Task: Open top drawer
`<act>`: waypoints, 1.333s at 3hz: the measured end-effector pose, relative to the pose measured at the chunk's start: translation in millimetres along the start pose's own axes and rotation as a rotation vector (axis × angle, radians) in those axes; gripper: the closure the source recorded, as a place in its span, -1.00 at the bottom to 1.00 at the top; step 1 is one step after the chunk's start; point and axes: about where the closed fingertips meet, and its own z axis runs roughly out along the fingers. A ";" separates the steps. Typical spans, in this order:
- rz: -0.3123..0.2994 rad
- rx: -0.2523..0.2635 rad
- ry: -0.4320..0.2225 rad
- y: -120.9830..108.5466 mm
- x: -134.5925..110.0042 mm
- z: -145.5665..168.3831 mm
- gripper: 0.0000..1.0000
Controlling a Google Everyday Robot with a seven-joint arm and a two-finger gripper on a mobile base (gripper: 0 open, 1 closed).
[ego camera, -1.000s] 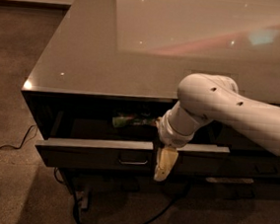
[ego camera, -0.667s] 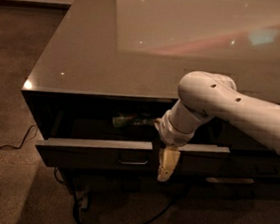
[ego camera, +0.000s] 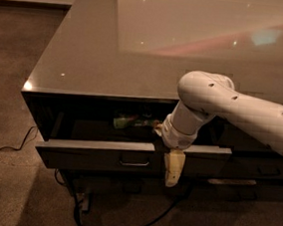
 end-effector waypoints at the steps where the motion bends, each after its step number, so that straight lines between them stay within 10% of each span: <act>1: -0.006 -0.005 -0.004 -0.7 -2.0 2.3 -1.00; 4: -0.007 -0.075 -0.023 19.3 0.5 28.4 -1.00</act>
Offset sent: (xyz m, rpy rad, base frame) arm -0.0093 0.0165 -0.0154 -0.0089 0.0371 0.0352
